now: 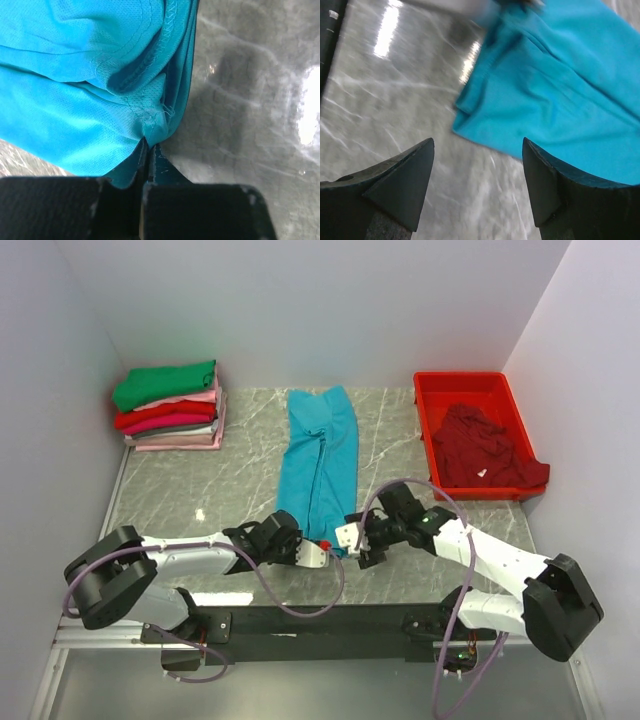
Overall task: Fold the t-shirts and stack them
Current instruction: Fold the tshirt
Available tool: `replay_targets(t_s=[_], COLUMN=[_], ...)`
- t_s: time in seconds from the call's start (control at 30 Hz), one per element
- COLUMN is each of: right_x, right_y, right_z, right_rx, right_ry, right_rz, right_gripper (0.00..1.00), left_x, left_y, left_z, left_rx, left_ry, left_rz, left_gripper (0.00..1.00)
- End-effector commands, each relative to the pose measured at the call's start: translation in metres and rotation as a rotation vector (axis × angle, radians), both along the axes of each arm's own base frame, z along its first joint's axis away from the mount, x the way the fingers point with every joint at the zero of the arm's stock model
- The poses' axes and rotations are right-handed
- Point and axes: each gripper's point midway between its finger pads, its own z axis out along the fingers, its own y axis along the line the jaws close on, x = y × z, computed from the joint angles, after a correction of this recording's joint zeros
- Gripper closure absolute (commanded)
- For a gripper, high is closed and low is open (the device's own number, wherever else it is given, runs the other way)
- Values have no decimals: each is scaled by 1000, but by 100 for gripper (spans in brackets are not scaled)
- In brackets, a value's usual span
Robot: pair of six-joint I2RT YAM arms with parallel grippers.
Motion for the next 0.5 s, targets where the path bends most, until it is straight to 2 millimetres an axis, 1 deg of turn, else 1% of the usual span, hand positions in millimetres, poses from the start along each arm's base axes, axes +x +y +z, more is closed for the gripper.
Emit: replay_targets(t_s=[0.0,0.03,0.07,0.13,0.17,0.23,0.3,0.37,0.4,0.47], right_x=[-12,-15,-19,-19,-20,-17,-12,-6,-7,-6], right_y=[13,17,28,31,39,43,51,50,51,47], right_z=[-8,-12,-10,-18,-17,-16,-14,-20,-21,-27], right_rx=[-14,-22,-3,-27,-12,-7,0,-31,-41,-73], right_ry=[-54,-59,-87,-104,-121,-119,-128,-150,-158,-174], right_rz=[71,75,96,64,72,44,15,-5,2,7], right_gripper=[23,23,23,24,24,25,26,26,27,28], left_x=[-4,-8,-10,-14,-15,-18,-21,-23,-24,-26], left_y=[8,6,6,4,3,2,1,0,-2,-2], left_z=[4,6,8,16,20,23,25,27,27,27], left_rx=[-10,-25,-38,-72,-88,-107,-119,-133,-138,-140], left_ry=[4,15,23,28,24,41,50,54,59,63], left_rz=[3,-7,-12,-13,-13,-15,-15,-15,-20,-25], left_gripper=[100,99,100,100,100,99,100,99,99,99])
